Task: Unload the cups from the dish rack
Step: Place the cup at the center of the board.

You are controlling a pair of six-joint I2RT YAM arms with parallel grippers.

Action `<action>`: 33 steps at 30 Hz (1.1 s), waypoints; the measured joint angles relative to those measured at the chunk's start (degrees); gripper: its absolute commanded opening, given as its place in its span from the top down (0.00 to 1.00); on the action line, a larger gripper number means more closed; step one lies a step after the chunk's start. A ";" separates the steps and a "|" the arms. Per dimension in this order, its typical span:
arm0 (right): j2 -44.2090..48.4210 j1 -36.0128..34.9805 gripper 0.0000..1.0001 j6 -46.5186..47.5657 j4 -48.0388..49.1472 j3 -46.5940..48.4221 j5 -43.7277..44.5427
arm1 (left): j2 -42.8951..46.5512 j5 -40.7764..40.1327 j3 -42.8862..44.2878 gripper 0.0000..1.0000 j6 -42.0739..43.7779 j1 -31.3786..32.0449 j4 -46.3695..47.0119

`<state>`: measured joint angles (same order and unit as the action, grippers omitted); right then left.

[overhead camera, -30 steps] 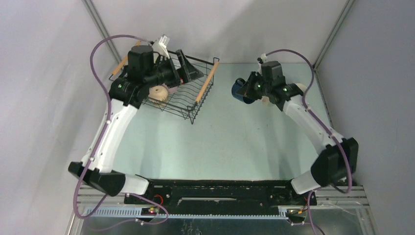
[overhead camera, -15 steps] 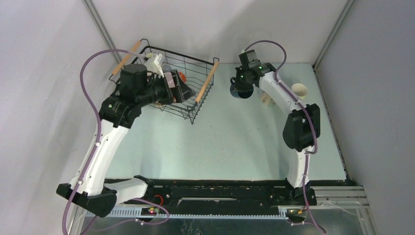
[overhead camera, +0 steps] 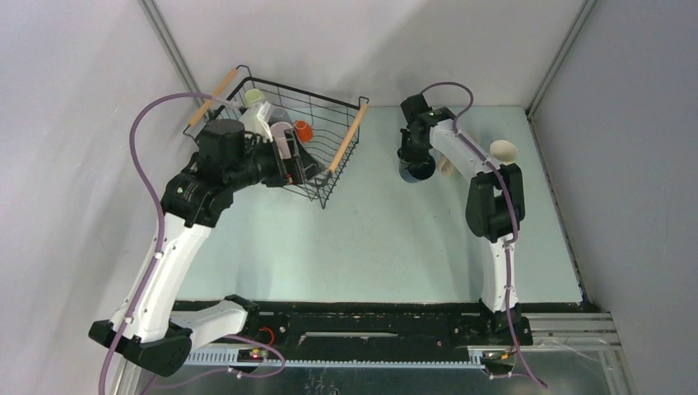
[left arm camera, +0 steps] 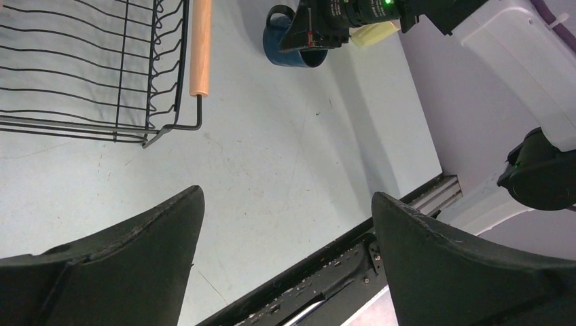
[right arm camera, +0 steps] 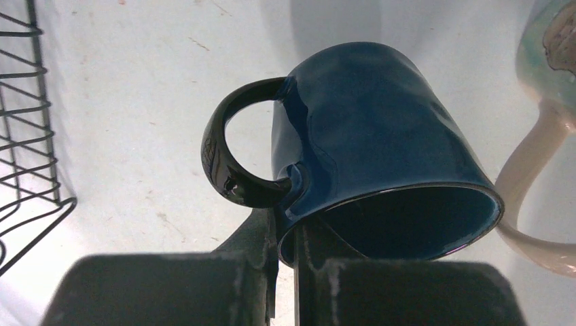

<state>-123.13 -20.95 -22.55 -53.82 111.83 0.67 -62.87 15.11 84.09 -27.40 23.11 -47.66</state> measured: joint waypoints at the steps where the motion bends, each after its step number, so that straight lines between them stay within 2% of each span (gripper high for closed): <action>1: -0.26 0.24 1.00 0.04 -0.28 0.02 0.22 | 0.00 -0.04 -0.07 0.00 0.00 0.15 -0.02; 21: -10.56 1.88 1.00 2.36 -9.14 15.23 1.42 | -0.22 -1.49 -0.92 0.00 -0.09 1.53 -0.22; 28: -12.02 1.38 0.82 2.78 -12.02 17.25 2.25 | -1.14 -1.51 -0.90 0.00 -0.09 1.53 -0.24; 33: -12.24 1.31 0.73 2.95 -12.52 17.25 2.25 | -1.97 -1.53 -0.90 0.00 -0.09 1.55 -0.24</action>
<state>-135.37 -19.64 -19.59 -66.35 129.08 2.92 -64.84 13.58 83.20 -27.49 24.67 -47.90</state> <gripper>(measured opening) 0.235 0.996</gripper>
